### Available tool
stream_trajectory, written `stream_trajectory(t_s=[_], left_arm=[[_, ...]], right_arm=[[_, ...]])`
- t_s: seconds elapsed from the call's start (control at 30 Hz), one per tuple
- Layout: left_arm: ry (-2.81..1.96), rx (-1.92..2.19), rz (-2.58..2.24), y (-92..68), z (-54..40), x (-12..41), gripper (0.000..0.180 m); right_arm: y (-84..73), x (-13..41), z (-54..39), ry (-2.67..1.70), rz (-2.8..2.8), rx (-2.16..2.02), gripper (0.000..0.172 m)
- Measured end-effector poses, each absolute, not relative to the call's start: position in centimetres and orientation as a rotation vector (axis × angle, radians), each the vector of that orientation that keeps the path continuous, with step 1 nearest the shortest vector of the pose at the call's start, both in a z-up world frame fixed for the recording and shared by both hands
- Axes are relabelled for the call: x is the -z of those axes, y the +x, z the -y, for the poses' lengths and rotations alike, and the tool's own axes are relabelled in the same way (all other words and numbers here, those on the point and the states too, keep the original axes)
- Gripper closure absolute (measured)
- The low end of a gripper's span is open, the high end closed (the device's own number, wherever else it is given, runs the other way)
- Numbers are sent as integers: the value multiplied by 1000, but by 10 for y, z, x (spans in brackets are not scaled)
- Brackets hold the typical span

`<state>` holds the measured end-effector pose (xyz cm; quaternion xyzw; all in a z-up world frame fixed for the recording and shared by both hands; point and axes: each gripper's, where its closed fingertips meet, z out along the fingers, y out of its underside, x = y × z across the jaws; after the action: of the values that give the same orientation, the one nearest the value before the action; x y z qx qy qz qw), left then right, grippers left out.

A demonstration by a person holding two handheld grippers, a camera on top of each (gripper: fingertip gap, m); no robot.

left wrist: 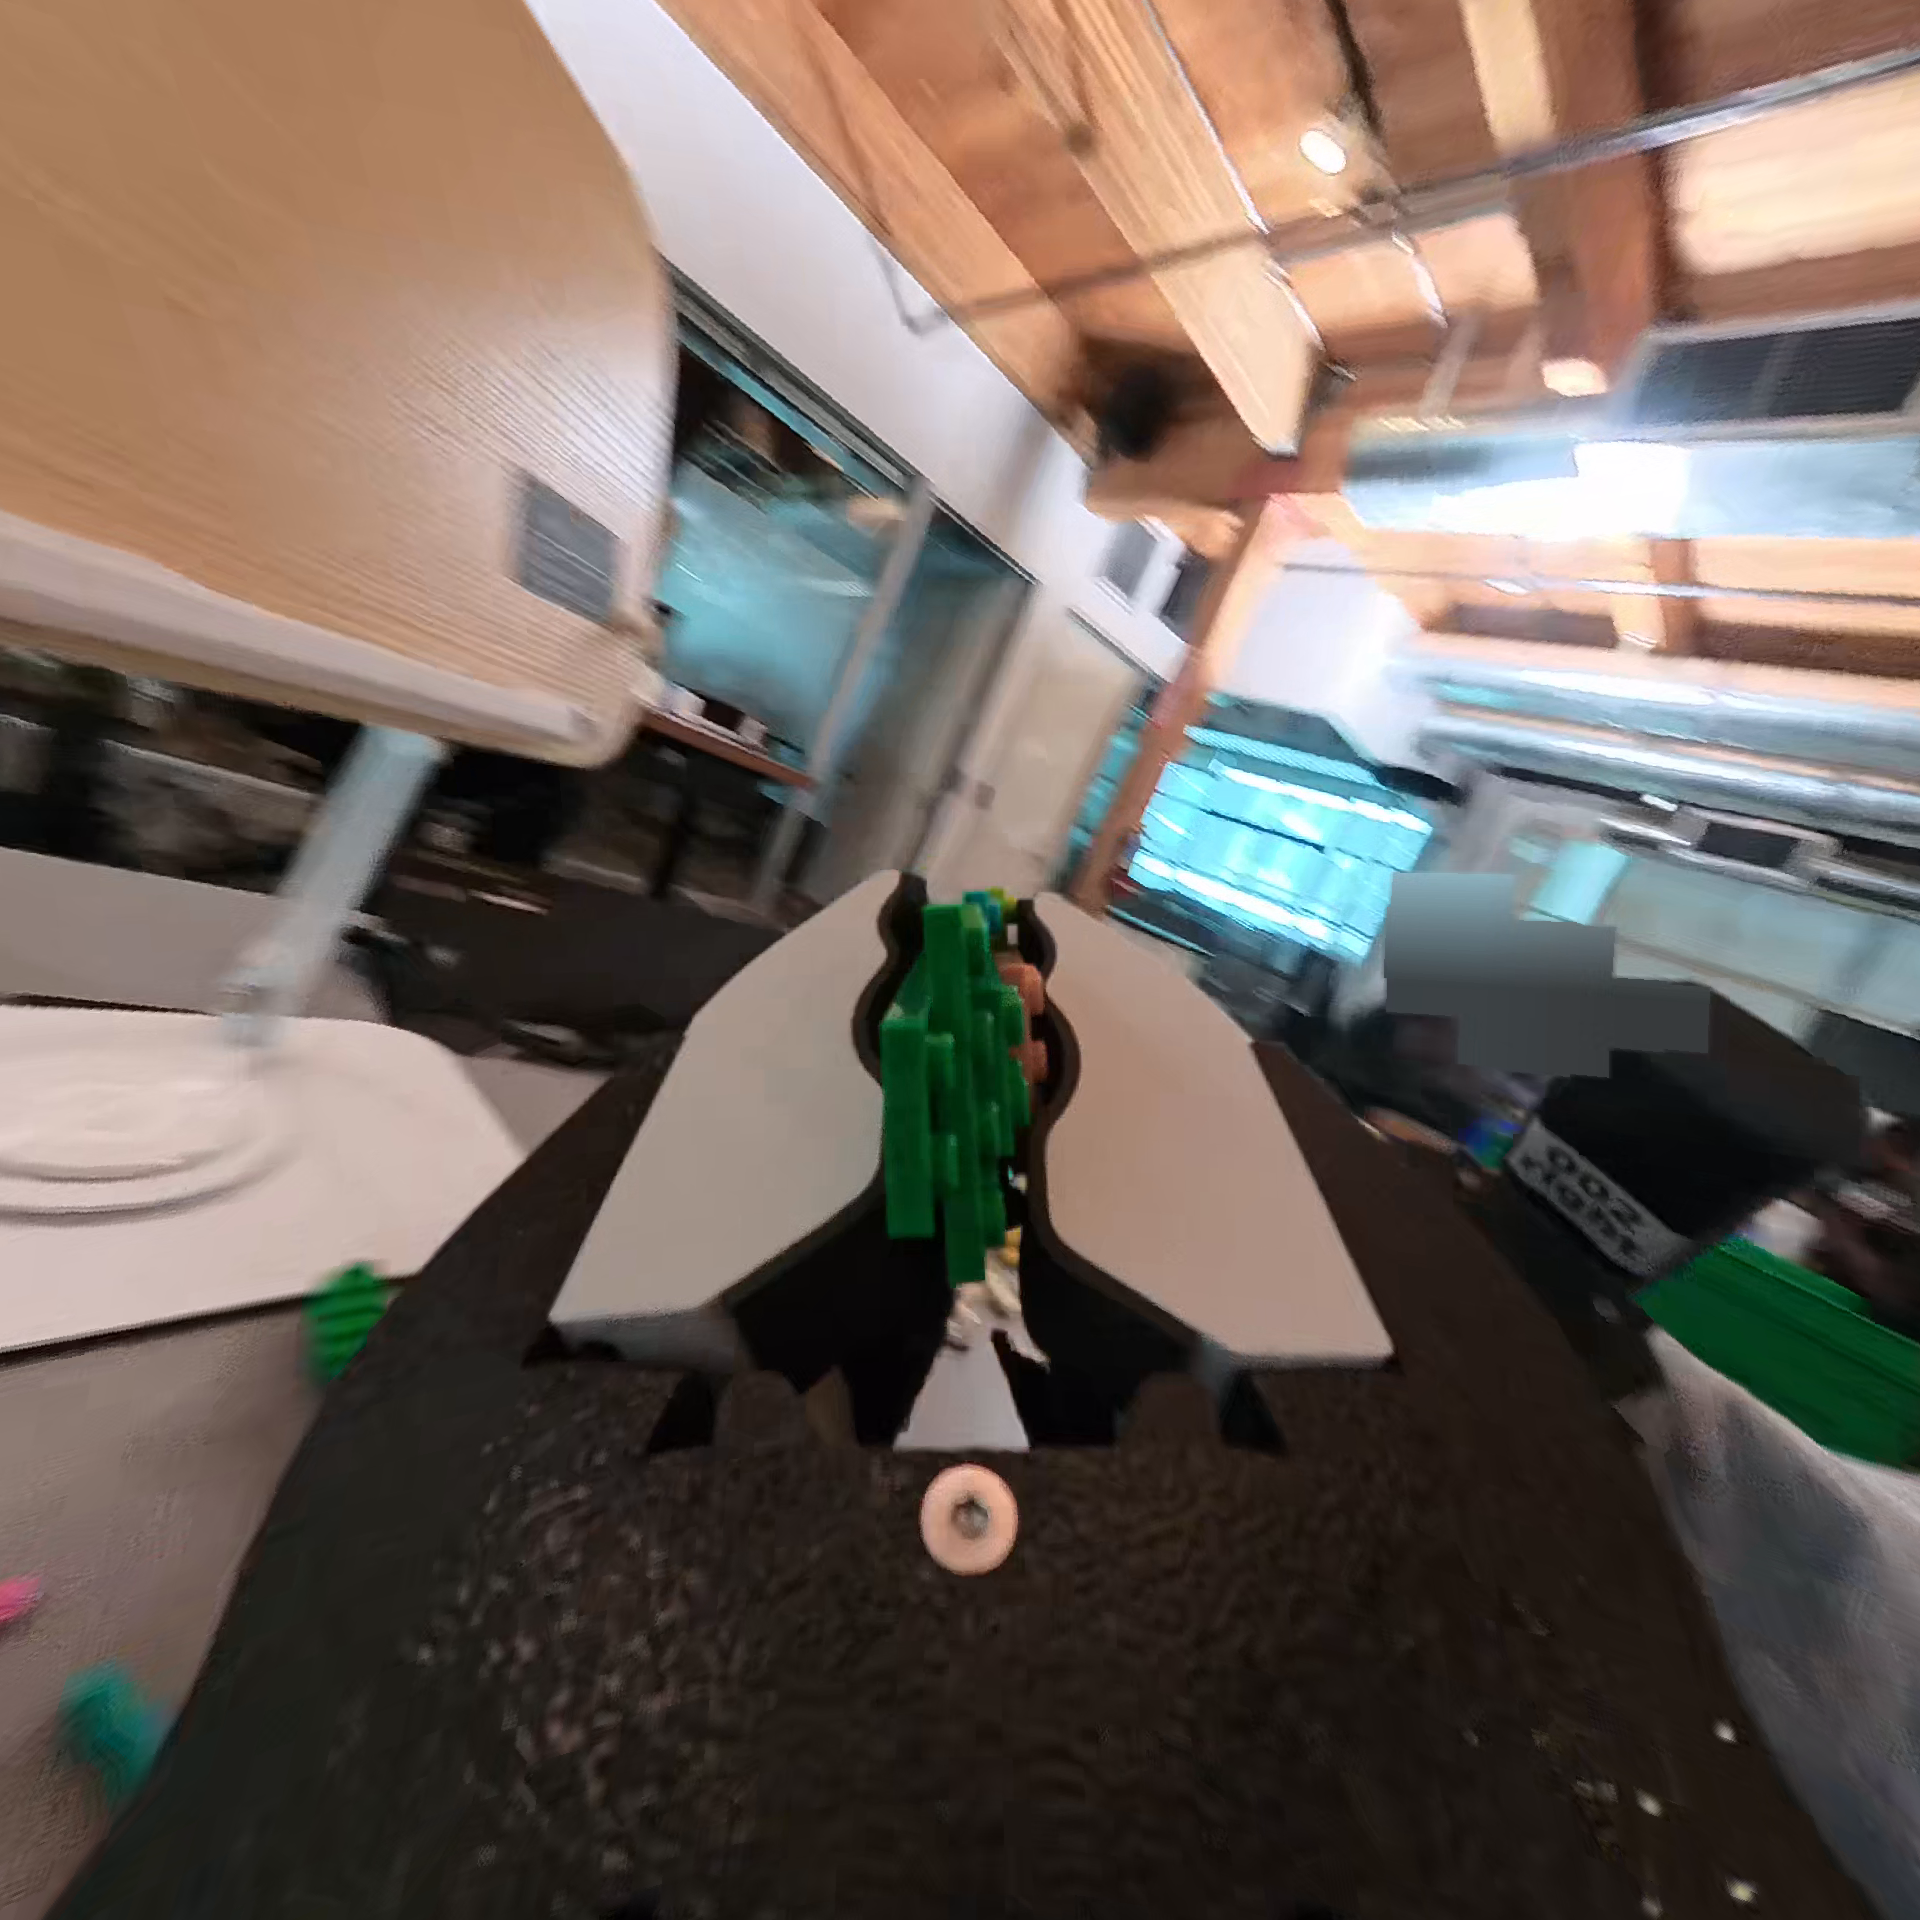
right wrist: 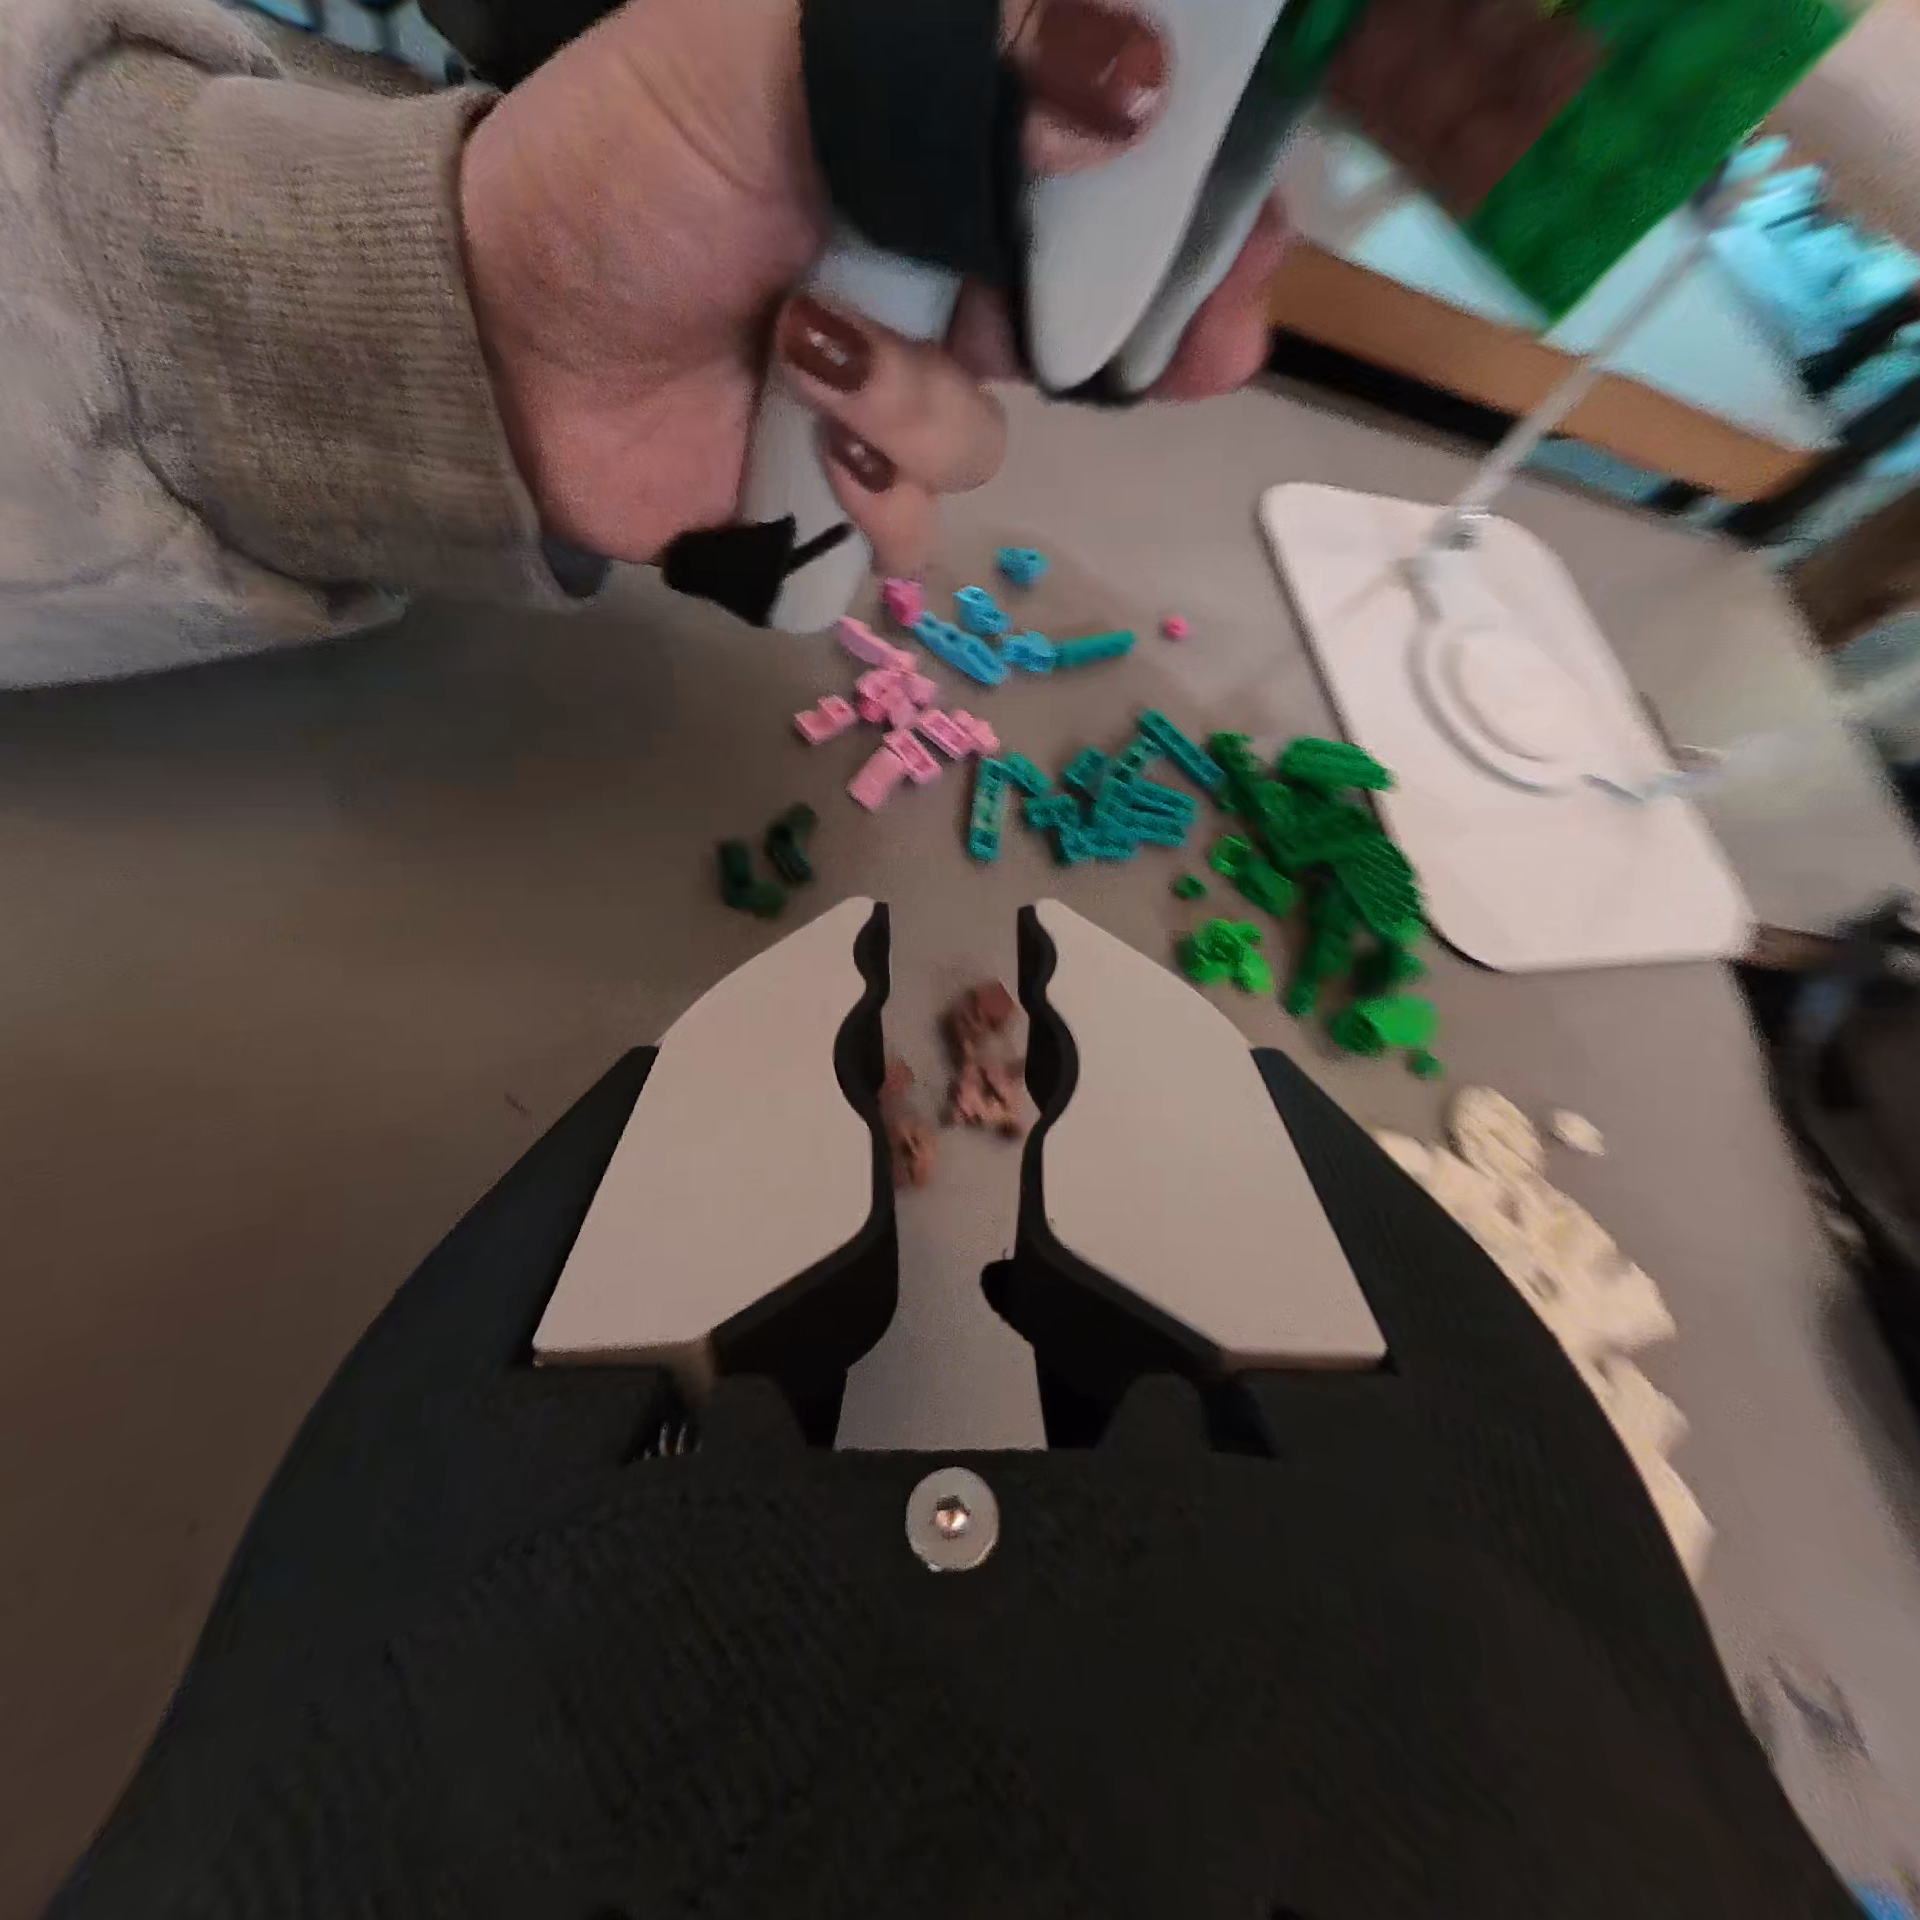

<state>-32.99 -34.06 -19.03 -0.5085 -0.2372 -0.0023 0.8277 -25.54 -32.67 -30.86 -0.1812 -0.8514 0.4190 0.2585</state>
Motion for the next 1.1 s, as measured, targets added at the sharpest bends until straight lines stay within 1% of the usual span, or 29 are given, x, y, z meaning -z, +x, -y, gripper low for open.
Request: stream_trajectory(t_s=[0.1,0.2,0.3,0.37,0.47,0.57,0.63,0.8,0.97,1.1], left_arm=[[-1182,209,425,-298,302,204,163],[-1279,358,345,-257,267,219,163],[-1273,396,279,-209,242,224,163],[-1287,405,231,-178,229,232,163],[-1347,378,154,-151,218,245,163],[-1343,435,69,-136,217,246,163],[-1357,488,10,-129,217,248,163],[-1335,489,-84,-119,221,246,162],[-1342,368,-162,-108,220,248,162],[-1332,355,-169,-104,221,247,161]], right_arm=[[-229,294,287,-505,2089,-1093,149],[-198,295,254,-501,1960,-1002,148],[-174,283,227,-480,1759,-968,143],[-158,270,215,-439,1626,-1003,143],[-141,261,205,-479,1591,-1086,141],[-133,240,193,-595,1439,-1318,159],[-132,238,193,-650,1442,-1436,159],[-122,251,222,-728,1653,-1766,149],[-113,258,235,-700,1772,-1828,146],[-110,258,235,-711,1795,-1876,149]])
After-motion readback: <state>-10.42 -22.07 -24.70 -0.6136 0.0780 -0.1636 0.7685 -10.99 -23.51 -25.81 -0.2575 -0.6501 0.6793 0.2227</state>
